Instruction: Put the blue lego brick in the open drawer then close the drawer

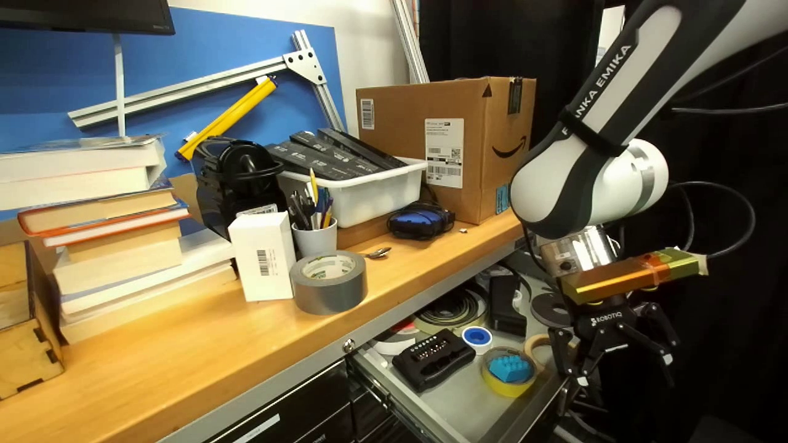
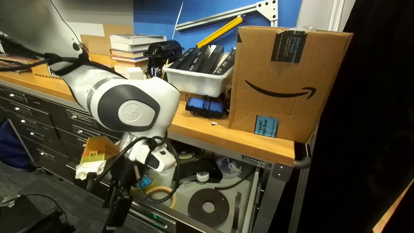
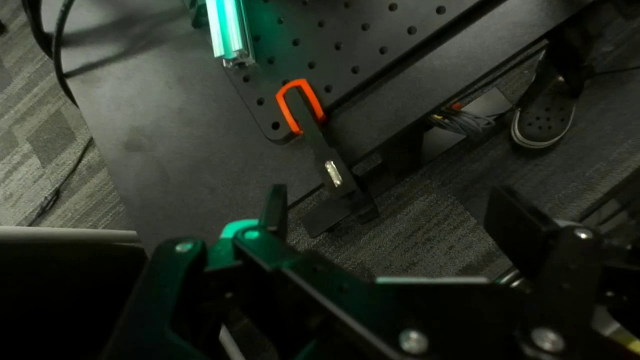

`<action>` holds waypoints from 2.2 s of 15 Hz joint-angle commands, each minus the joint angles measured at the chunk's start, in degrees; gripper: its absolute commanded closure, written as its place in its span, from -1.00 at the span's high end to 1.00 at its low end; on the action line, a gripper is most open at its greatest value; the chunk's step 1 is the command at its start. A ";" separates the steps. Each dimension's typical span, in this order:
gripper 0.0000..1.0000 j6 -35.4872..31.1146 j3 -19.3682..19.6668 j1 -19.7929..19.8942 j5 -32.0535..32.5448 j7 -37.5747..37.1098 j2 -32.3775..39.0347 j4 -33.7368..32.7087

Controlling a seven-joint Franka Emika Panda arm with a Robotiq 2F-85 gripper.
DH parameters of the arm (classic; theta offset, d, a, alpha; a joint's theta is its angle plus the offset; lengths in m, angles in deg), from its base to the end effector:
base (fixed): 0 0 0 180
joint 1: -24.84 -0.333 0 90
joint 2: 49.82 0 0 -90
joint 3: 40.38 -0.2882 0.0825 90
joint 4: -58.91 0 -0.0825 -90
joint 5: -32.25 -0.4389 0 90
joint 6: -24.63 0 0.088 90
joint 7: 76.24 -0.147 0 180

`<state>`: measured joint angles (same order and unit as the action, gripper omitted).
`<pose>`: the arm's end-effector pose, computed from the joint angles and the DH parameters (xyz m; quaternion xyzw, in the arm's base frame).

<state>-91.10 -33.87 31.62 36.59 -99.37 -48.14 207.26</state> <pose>0.3600 -0.0931 0.1089 0.9149 -0.2744 -0.2910 0.0545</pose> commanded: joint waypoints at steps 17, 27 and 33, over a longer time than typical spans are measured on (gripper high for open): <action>1.00 -58.26 9.87 -16.20 31.96 -38.64 4.50 -0.29; 1.00 -34.91 12.64 -32.63 1.98 -12.78 -18.60 5.74; 1.00 -5.36 1.60 -22.79 -9.95 5.93 -18.67 -5.69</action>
<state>-107.59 -25.86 2.08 29.73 -99.83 -68.32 207.35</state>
